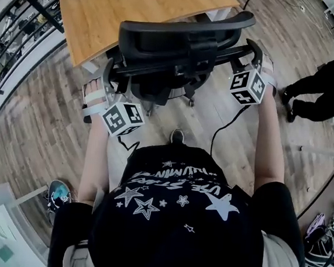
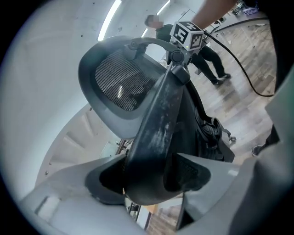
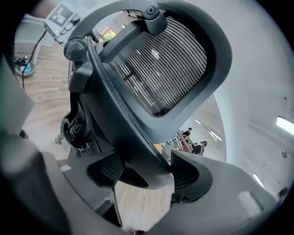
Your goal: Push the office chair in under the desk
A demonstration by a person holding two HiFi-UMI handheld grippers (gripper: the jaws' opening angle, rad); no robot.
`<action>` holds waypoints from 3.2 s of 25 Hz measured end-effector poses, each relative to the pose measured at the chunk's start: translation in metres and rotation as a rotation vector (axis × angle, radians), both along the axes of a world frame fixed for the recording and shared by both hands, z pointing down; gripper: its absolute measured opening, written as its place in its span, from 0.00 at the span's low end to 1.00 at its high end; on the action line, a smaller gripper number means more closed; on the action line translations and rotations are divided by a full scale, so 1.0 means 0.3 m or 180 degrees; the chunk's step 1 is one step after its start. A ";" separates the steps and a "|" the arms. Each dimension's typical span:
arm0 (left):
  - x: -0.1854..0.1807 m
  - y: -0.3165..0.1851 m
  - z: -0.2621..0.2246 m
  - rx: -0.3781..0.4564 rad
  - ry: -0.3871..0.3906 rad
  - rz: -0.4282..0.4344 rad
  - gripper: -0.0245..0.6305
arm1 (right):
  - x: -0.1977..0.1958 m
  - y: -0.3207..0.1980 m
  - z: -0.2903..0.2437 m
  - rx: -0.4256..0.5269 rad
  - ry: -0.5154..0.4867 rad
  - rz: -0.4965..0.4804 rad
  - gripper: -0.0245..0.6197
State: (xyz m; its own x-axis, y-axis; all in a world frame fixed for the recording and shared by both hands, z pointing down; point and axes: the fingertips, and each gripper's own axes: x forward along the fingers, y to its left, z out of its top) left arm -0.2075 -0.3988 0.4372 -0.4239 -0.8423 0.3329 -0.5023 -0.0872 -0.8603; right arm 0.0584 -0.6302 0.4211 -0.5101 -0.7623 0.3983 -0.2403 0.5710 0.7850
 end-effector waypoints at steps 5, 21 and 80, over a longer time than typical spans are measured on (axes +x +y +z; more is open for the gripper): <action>-0.005 -0.069 0.004 0.0003 0.0046 -0.0109 0.51 | -0.035 -0.108 0.013 -0.0040 0.0020 -0.0129 0.52; -0.152 -0.244 0.023 0.0138 0.0143 -0.0235 0.51 | -0.213 -0.333 0.030 -0.0020 0.0052 -0.0191 0.52; -0.422 -0.547 0.066 -0.0004 0.0280 -0.0180 0.51 | -0.524 -0.727 0.045 0.0114 0.0189 0.0050 0.53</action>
State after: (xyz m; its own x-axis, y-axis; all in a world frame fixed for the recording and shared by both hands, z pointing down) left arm -0.3341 -0.5628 0.4571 -0.4399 -0.8174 0.3720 -0.5799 -0.0577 -0.8126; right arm -0.0988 -0.8484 0.4348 -0.4741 -0.7844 0.4000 -0.2014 0.5388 0.8180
